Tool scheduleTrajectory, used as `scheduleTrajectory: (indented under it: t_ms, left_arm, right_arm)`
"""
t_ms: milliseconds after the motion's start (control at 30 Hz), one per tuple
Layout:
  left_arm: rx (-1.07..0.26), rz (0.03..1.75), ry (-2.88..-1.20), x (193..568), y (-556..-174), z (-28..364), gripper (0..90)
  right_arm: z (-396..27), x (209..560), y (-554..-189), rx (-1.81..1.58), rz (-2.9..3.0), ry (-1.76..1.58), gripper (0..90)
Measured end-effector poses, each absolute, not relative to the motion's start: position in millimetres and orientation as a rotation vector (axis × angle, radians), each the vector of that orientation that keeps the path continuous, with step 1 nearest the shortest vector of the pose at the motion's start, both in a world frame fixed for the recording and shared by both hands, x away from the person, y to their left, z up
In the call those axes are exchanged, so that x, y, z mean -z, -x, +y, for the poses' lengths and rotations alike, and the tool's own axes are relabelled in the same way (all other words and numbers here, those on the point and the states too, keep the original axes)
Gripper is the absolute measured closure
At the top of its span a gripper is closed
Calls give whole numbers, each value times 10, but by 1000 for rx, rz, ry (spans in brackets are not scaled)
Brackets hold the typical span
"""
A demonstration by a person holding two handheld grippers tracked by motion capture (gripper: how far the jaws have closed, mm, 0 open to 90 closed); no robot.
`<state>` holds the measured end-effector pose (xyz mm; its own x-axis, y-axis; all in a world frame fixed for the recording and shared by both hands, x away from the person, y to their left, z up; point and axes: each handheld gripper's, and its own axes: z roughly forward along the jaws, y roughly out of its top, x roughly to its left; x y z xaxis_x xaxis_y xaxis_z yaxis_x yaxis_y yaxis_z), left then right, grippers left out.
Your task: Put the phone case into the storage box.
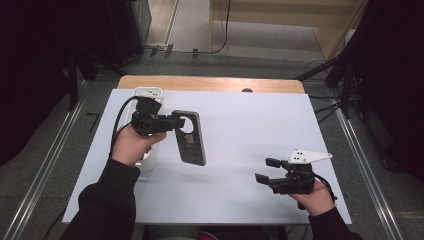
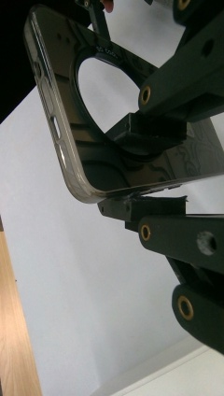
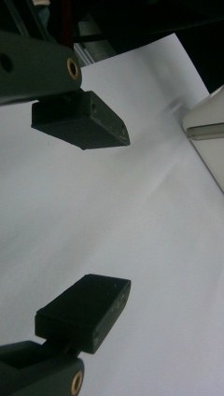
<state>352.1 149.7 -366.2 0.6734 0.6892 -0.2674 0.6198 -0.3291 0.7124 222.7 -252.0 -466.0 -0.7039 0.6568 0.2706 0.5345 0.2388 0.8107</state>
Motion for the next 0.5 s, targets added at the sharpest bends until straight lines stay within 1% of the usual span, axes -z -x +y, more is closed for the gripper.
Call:
scheduleTrajectory:
  t_ms: [233, 500]
  left_arm:
    - [-111, 1013, -2048, 3648, -3565, 1515, 693]
    - [-100, 1013, -2033, 3492, -3640, 1602, 693]
  right_arm:
    - [-2501, 4668, -2221, -1482, 2380, -1151, 240]
    - [-2506, 4669, -2219, -1476, 2375, -1146, 240]
